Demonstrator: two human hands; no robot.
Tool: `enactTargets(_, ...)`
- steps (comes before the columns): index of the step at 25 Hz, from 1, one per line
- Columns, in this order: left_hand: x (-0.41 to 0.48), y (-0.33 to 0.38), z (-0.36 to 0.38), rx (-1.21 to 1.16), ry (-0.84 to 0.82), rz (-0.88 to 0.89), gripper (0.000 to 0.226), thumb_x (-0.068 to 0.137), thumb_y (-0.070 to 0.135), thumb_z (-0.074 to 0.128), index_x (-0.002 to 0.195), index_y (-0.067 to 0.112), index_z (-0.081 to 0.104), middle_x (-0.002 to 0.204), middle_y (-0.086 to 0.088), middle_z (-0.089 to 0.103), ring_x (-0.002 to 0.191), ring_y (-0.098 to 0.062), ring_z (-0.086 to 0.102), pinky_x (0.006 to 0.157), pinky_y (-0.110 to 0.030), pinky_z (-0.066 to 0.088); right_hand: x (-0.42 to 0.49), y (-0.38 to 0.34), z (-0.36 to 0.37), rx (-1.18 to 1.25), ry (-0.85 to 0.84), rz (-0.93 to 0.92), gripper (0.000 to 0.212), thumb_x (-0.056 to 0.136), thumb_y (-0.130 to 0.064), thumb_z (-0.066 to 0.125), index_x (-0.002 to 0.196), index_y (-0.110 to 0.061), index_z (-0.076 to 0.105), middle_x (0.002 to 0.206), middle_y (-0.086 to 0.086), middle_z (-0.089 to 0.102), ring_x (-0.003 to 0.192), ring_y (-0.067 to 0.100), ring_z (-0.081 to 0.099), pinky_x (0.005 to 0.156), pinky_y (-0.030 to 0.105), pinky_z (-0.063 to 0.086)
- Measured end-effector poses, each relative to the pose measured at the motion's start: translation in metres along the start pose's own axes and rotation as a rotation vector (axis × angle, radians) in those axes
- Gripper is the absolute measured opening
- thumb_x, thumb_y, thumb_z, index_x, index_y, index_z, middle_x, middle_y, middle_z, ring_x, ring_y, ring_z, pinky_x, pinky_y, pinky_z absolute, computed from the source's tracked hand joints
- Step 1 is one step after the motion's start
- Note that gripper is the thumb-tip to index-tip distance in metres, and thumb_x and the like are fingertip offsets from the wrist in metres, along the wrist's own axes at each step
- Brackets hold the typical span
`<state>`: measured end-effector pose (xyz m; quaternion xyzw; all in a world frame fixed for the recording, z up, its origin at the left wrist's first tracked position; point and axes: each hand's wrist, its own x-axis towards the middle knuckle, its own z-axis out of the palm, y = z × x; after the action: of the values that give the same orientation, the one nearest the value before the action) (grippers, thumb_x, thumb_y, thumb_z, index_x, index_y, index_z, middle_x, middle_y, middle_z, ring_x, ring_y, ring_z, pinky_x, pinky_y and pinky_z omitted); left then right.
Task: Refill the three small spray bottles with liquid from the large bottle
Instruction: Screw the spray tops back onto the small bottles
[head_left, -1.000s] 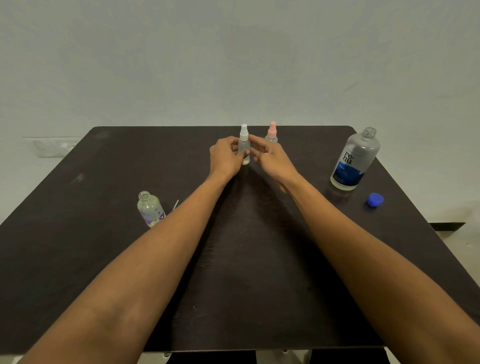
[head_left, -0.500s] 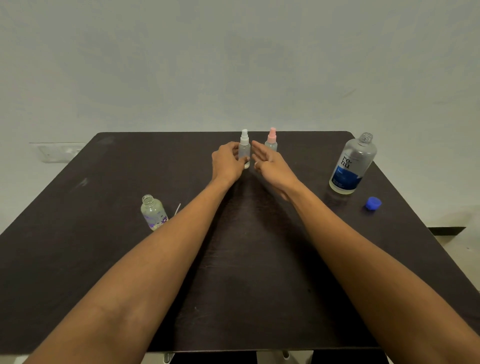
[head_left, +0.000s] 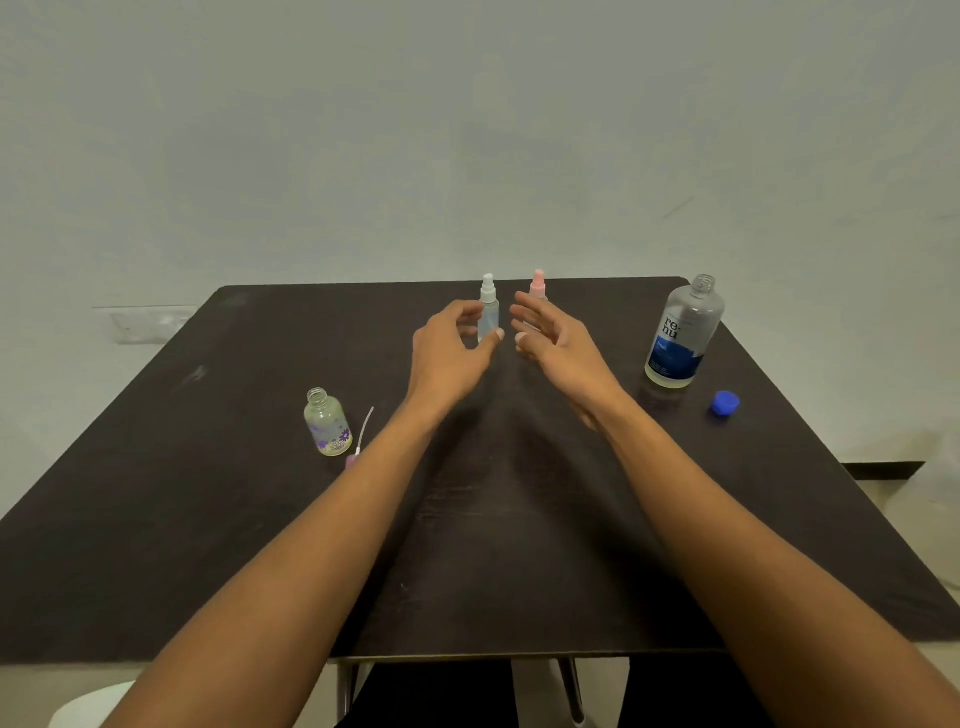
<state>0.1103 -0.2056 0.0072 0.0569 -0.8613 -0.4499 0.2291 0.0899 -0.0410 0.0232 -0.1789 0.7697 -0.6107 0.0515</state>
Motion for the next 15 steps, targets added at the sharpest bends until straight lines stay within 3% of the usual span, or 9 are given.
enactTargets(5, -0.054, 0.018, -0.031, -0.097, 0.002, 0.039, 0.040, 0.092, 0.029, 0.079, 0.130, 0.022, 0.068, 0.122, 0.014, 0.071, 0.102, 0.005, 0.068, 0.080, -0.004, 0.051, -0.045, -0.012, -0.001, 0.011, -0.005, -0.112, 0.053, 0.103, -0.007, 0.058, 0.153, -0.024, 0.050, 0.148, -0.003, 0.060, 0.131, 0.006, 0.060, 0.114, 0.041, 0.049)
enactTargets(11, -0.097, 0.021, -0.057, -0.113, 0.020, 0.077, 0.038, 0.092, 0.029, 0.078, 0.128, 0.024, 0.068, 0.121, 0.017, 0.071, 0.107, 0.004, 0.068, 0.088, -0.013, 0.056, -0.078, -0.012, 0.004, -0.096, -0.033, -0.186, 0.050, 0.102, -0.010, 0.062, 0.149, -0.025, 0.054, 0.142, -0.007, 0.064, 0.128, 0.004, 0.062, 0.113, 0.038, 0.050)
enactTargets(15, -0.112, 0.016, -0.074, -0.100, 0.067, 0.109, 0.039, 0.092, 0.028, 0.078, 0.130, 0.023, 0.068, 0.122, 0.015, 0.070, 0.110, 0.003, 0.067, 0.093, -0.016, 0.056, -0.083, -0.015, 0.015, -0.161, -0.034, -0.227, 0.047, 0.101, -0.011, 0.063, 0.145, -0.026, 0.058, 0.138, -0.009, 0.065, 0.125, 0.001, 0.062, 0.107, 0.022, 0.051)
